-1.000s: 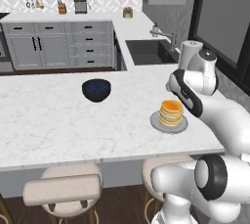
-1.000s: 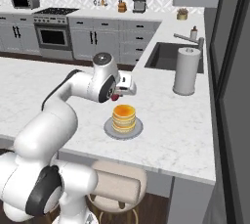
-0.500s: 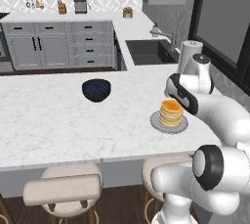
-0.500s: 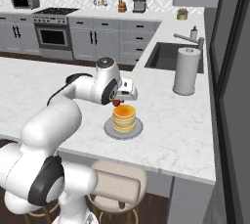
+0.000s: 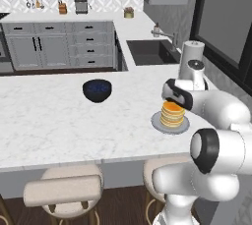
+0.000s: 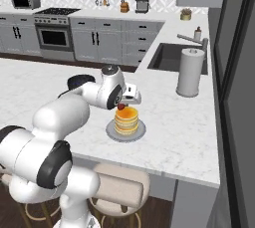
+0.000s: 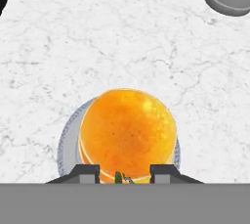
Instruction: Take the strawberry from the fridge and place it on top of the pancake, located on the dining counter.
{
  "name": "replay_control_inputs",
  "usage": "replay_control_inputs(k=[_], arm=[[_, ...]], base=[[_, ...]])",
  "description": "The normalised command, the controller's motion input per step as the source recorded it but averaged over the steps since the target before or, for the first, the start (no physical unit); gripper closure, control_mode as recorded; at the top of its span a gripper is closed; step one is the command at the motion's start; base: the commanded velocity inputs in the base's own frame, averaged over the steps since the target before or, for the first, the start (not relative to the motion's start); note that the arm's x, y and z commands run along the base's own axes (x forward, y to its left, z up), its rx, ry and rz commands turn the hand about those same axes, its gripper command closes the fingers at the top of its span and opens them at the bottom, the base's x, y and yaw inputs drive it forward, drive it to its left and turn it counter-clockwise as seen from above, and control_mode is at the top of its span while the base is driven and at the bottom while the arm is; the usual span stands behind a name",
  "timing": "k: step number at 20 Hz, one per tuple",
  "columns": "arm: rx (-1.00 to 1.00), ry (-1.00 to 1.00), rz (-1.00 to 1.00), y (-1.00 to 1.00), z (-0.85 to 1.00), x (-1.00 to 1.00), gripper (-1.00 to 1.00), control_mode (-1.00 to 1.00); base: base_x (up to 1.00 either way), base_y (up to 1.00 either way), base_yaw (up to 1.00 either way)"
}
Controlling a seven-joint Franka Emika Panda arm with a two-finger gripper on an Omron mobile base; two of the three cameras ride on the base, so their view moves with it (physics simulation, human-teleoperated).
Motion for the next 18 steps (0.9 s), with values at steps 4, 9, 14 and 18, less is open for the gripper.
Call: replay_control_inputs(k=[4,9,14,18], arm=[[0.00,0.02,0.00,-0.03,-0.18,0.14,1.00,-1.00],[0.00,0.04,0.00,-0.06,-0.13,0.00,1.00,-1.00],[0.00,0.00,0.00,0.00,-0.15,0.02,1.00,-1.00],[0.00,0.00,0.00,0.00,-0.16,0.00,1.00,-1.00]], base=[[0.00,0.00,0.00],[0.00,0.00,0.00],[0.00,0.00,0.00],[0.00,0.00,0.00]])
